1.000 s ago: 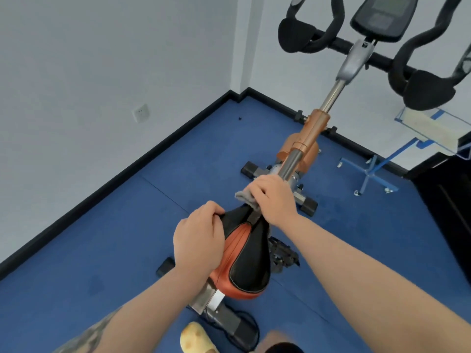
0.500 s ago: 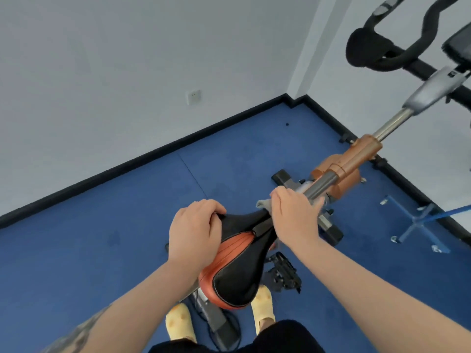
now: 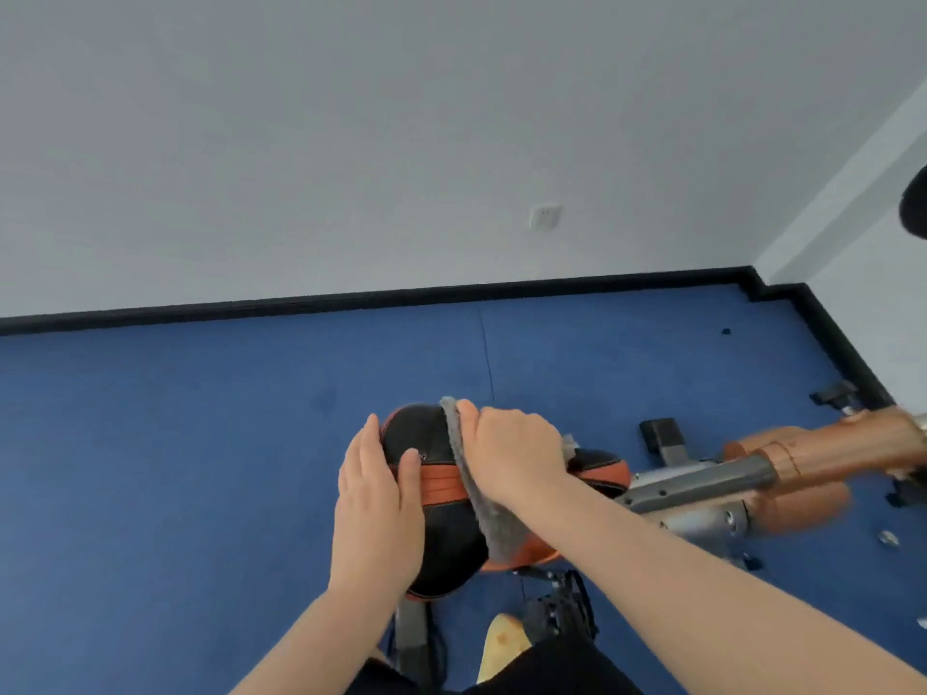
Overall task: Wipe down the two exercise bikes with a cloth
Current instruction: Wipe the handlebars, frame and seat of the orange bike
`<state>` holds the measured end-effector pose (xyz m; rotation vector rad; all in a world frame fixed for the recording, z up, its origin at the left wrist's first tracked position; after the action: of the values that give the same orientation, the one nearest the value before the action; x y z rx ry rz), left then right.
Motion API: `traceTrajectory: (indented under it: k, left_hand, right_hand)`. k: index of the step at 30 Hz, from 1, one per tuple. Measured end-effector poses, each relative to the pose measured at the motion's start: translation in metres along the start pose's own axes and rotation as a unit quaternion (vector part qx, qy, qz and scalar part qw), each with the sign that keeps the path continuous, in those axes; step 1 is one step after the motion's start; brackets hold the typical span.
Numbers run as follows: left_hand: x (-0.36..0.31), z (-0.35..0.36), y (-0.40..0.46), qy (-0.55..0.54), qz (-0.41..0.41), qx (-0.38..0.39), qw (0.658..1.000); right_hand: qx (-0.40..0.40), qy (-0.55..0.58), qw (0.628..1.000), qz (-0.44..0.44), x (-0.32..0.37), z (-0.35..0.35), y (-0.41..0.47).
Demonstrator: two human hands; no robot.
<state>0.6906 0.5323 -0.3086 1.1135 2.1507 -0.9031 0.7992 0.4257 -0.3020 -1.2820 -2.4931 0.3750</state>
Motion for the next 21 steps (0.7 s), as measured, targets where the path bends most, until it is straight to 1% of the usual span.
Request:
traceTrajectory:
  k: [3, 4, 6, 8, 10, 11, 13, 14, 15, 16, 17, 19, 20, 21]
  left_hand:
    - [0.012, 0.001, -0.01, -0.056, -0.025, -0.042, 0.997]
    - [0.015, 0.001, -0.013, -0.081, -0.032, -0.059, 0.995]
    - [0.016, -0.001, -0.014, -0.103, -0.04, -0.096, 0.989]
    - [0.014, -0.003, -0.01, -0.091, -0.04, -0.107, 0.989]
    - [0.012, -0.004, -0.009, -0.083, -0.04, -0.11, 0.99]
    - [0.012, -0.005, -0.01, -0.078, -0.038, -0.113, 0.99]
    - [0.013, -0.005, -0.015, -0.068, -0.036, -0.121, 0.99]
    - [0.014, -0.005, -0.017, -0.066, -0.036, -0.127, 0.989]
    - [0.014, -0.004, -0.019, -0.068, -0.039, -0.131, 0.988]
    - [0.014, -0.003, -0.022, -0.072, -0.048, -0.131, 0.988]
    - [0.015, -0.002, -0.024, -0.079, -0.059, -0.13, 0.987]
    - [0.018, 0.003, -0.029, -0.094, -0.07, -0.127, 0.985]
    - [0.018, 0.006, -0.033, -0.095, -0.069, -0.126, 0.985]
    - [0.019, 0.008, -0.038, -0.089, -0.063, -0.125, 0.986]
  right_hand:
    - [0.025, 0.097, 0.995, -0.018, -0.01, 0.004, -0.006]
    - [0.014, 0.105, 0.994, -0.027, -0.02, 0.005, -0.018]
    - [-0.001, 0.059, 0.998, -0.024, -0.038, 0.003, -0.029]
    - [0.032, 0.045, 0.999, 0.001, -0.036, -0.001, -0.008]
    - [0.069, 0.072, 0.995, 0.02, -0.01, -0.002, 0.019]
    - [0.058, 0.097, 0.994, 0.002, 0.007, -0.005, 0.023]
    - [-0.02, 0.133, 0.989, -0.061, 0.029, -0.008, 0.013]
    - [-0.039, 0.136, 0.984, -0.105, 0.03, -0.006, 0.004]
    - [-0.032, 0.149, 0.977, -0.15, 0.025, -0.005, -0.003]
    - [0.005, 0.162, 0.971, -0.176, 0.015, -0.003, -0.004]
    - [0.057, 0.183, 0.967, -0.168, 0.002, 0.0, 0.003]
    - [0.179, 0.232, 0.953, -0.08, -0.012, 0.006, 0.03]
    - [0.214, 0.237, 0.947, -0.04, -0.01, 0.008, 0.044]
    - [0.222, 0.222, 0.949, -0.024, 0.001, 0.006, 0.053]
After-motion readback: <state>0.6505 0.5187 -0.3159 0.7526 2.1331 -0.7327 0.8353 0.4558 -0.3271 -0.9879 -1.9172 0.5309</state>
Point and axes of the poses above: each hand's wrist, its own y-axis towards the middle knuckle, its own z-axis out of the palm, x = y × z, the point moved 7 cm from there along y, towards the middle knuckle, and after that the axes turned 12 degrees about x, right-handed, at the moved point
